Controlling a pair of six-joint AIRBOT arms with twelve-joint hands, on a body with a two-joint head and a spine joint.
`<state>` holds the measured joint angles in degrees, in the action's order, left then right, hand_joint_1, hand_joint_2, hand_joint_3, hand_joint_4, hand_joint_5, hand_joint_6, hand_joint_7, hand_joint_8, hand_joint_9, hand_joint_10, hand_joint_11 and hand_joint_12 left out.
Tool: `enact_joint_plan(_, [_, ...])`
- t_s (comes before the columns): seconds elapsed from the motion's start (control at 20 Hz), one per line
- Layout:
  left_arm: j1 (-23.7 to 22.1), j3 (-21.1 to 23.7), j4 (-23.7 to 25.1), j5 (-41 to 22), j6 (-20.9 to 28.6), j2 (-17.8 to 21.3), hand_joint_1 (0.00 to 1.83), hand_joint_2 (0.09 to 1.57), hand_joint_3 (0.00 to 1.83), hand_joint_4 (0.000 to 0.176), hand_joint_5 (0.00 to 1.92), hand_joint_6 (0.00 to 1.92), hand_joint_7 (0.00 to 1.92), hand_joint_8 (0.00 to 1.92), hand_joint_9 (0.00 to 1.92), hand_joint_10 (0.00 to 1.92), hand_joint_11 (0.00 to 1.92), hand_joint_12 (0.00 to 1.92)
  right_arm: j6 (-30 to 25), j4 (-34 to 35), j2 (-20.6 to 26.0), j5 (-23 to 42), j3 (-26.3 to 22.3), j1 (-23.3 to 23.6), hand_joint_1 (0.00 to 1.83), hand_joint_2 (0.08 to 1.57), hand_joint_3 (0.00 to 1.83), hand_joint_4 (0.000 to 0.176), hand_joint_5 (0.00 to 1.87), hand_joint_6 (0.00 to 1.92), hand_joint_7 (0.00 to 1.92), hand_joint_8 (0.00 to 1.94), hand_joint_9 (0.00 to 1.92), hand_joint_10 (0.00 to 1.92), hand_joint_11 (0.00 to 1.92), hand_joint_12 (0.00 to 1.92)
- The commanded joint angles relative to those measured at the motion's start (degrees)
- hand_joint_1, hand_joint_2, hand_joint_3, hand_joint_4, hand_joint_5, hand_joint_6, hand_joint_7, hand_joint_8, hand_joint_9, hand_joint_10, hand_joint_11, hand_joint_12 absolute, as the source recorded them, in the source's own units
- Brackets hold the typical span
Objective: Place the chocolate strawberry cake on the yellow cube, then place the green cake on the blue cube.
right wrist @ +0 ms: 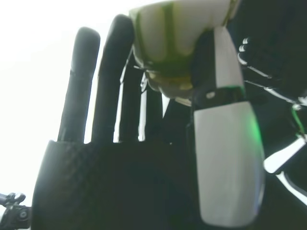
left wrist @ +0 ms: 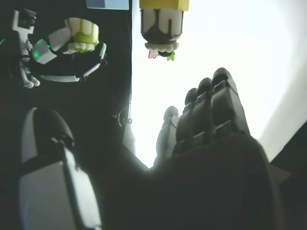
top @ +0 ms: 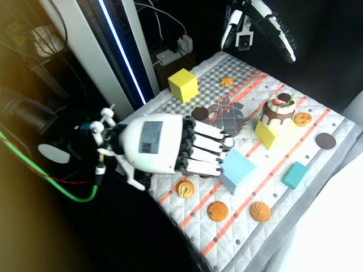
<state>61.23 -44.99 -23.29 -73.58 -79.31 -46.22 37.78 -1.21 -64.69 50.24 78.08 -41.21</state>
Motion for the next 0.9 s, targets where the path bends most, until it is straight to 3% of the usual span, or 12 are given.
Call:
enact_joint_plan(0.0, [-0.3, -0.4, 0.8, -6.2, 0.6, -0.2, 0.81, 0.77, 0.0, 0.176, 0.0, 0.0, 0.0, 0.0, 0.0, 0.0, 0.0, 0.0, -0.1, 2.0, -0.5, 5.5, 0.8, 1.3, 1.37, 1.11, 0.0, 0.0, 0.9, 1.04, 1.01, 0.89, 0.94, 1.16, 0.82, 1.15])
enact_joint_plan(0.1, [-0.3, -0.6, 0.8, -5.8, 0.8, -0.3, 0.81, 0.77, 0.0, 0.176, 0.0, 0.0, 0.0, 0.0, 0.0, 0.0, 0.0, 0.0, -0.1, 3.4, -2.5, 3.9, 2.5, 2.5, 1.37, 1.11, 0.0, 0.0, 0.87, 1.07, 1.01, 0.87, 0.94, 1.18, 0.82, 1.25])
enact_joint_plan(0.25, [-0.3, -1.1, 0.8, -5.5, 1.4, -0.7, 0.84, 0.78, 0.0, 0.176, 0.0, 0.0, 0.0, 0.0, 0.0, 0.0, 0.0, 0.0, -0.1, 5.5, -4.9, 2.7, 4.5, 3.3, 1.37, 1.12, 0.0, 0.0, 0.88, 1.1, 0.95, 0.95, 0.95, 1.15, 0.85, 1.07])
enact_joint_plan(0.3, [-0.3, -1.2, 0.8, -5.3, 1.5, -0.8, 0.84, 0.78, 0.0, 0.176, 0.0, 0.0, 0.0, 0.0, 0.0, 0.0, 0.0, 0.0, -0.1, 5.8, -5.4, 2.4, 4.9, 3.4, 1.36, 1.11, 0.0, 0.0, 0.89, 1.08, 1.0, 0.89, 0.96, 1.13, 0.53, 1.07])
enact_joint_plan(0.35, [-0.3, -1.2, 0.8, -5.2, 1.5, -0.8, 0.84, 0.78, 0.0, 0.176, 0.0, 0.0, 0.0, 0.0, 0.0, 0.0, 0.0, 0.0, -0.1, 5.9, -5.9, 2.0, 5.3, 3.5, 1.36, 1.11, 0.0, 0.0, 0.91, 1.04, 1.02, 0.88, 0.95, 1.15, 0.46, 1.22])
enact_joint_plan(0.4, [-0.3, -1.3, 0.8, -5.0, 1.5, -0.9, 0.82, 0.78, 0.0, 0.176, 0.0, 0.0, 0.0, 0.0, 0.0, 0.0, 0.0, 0.0, -0.1, 5.9, -6.4, 1.2, 5.7, 3.6, 1.36, 1.1, 0.0, 0.0, 0.92, 1.0, 1.02, 0.86, 0.97, 1.16, 0.68, 1.26])
enact_joint_plan(0.5, [-0.3, -1.4, 0.8, -5.0, 1.6, -0.9, 0.83, 0.78, 0.0, 0.176, 0.0, 0.0, 0.0, 0.0, 0.0, 0.0, 0.0, 0.0, 0.0, 5.9, -7.0, -0.1, 6.5, 3.7, 1.37, 1.08, 0.0, 0.0, 0.96, 0.95, 1.06, 0.76, 1.04, 1.06, 0.89, 1.13])
enact_joint_plan(0.6, [-0.4, -1.4, 0.8, -5.2, 1.8, -0.9, 0.84, 0.77, 0.0, 0.176, 0.0, 0.0, 0.0, 0.0, 0.0, 0.0, 0.0, 0.0, 0.8, 5.9, -7.3, -1.7, 6.7, 3.7, 1.37, 1.08, 0.0, 0.0, 0.96, 0.97, 1.05, 0.74, 1.03, 1.09, 0.9, 1.21])
enact_joint_plan(0.75, [-0.4, -1.7, 0.8, -5.2, 2.7, -1.0, 0.84, 0.78, 0.0, 0.176, 0.0, 0.0, 0.0, 0.0, 0.0, 0.0, 0.0, 0.0, 1.0, 5.9, -7.4, -3.2, 6.9, 3.7, 1.36, 1.11, 0.0, 0.0, 0.96, 1.04, 0.9, 0.95, 0.97, 1.15, 0.86, 1.14])
enact_joint_plan(0.85, [-0.4, -2.0, 0.8, -5.2, 3.6, -1.2, 0.83, 0.8, 0.01, 0.176, 0.0, 0.0, 0.0, 0.0, 0.0, 0.0, 0.0, 0.0, 1.4, 5.9, -7.4, -3.9, 7.0, 3.7, 1.37, 1.12, 0.0, 0.0, 0.97, 1.04, 0.88, 0.97, 0.97, 1.14, 0.88, 1.07])
